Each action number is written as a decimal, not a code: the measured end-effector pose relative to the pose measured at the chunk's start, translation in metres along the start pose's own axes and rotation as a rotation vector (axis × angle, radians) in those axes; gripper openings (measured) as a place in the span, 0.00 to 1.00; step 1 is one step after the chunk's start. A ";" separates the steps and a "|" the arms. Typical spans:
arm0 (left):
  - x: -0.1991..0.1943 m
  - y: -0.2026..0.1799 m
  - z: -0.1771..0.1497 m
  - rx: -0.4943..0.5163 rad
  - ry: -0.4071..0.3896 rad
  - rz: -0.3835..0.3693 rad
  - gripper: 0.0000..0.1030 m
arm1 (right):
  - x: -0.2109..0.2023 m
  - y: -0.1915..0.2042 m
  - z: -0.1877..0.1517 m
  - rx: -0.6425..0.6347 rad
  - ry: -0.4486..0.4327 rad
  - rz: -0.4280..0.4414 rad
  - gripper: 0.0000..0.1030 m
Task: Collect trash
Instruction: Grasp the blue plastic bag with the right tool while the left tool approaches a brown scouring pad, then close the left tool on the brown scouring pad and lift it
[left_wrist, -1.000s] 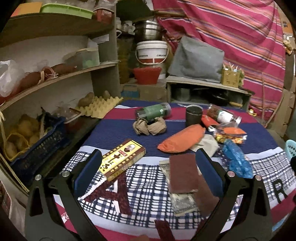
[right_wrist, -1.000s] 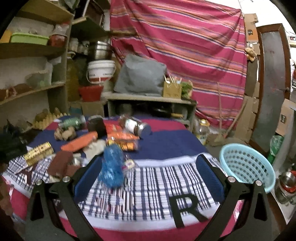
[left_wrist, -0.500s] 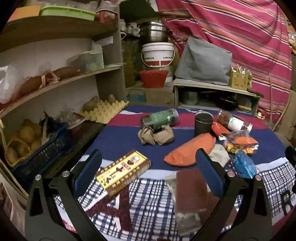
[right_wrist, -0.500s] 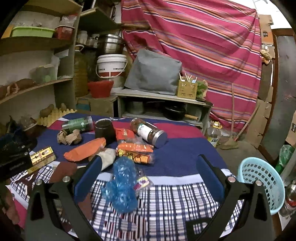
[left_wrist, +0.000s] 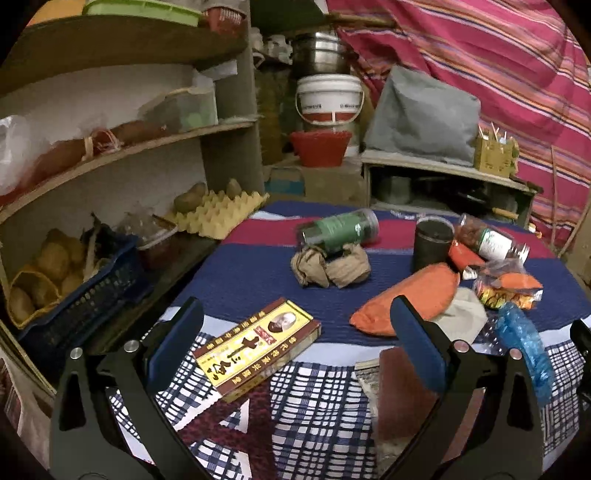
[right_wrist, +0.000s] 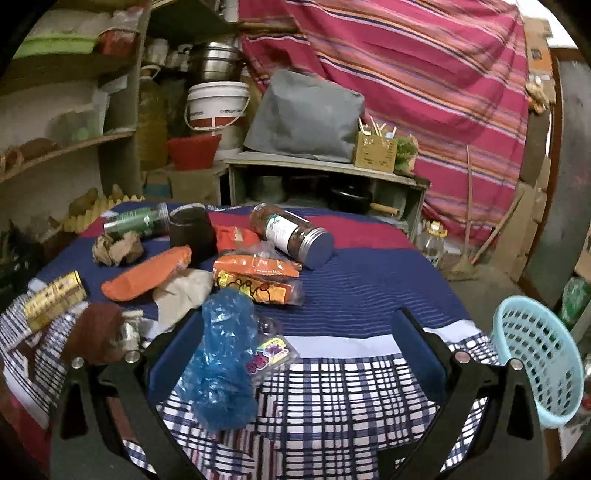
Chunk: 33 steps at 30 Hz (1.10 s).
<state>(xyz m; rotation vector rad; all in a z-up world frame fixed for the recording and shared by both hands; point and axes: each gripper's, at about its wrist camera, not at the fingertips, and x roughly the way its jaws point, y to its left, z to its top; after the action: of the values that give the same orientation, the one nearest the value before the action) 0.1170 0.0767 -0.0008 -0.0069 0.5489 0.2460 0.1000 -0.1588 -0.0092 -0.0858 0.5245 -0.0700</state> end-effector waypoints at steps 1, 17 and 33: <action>0.005 0.001 -0.001 0.002 0.020 -0.010 0.95 | 0.002 0.002 -0.002 -0.014 0.006 0.000 0.96; 0.017 -0.005 -0.012 0.009 0.129 -0.074 0.95 | 0.035 0.021 -0.017 -0.052 0.173 0.135 0.55; 0.027 -0.055 -0.029 0.073 0.229 -0.182 0.95 | 0.025 -0.019 -0.005 0.081 0.121 0.181 0.18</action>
<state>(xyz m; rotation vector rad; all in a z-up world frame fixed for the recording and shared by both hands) 0.1372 0.0269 -0.0427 -0.0146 0.7806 0.0476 0.1183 -0.1802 -0.0236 0.0454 0.6476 0.0811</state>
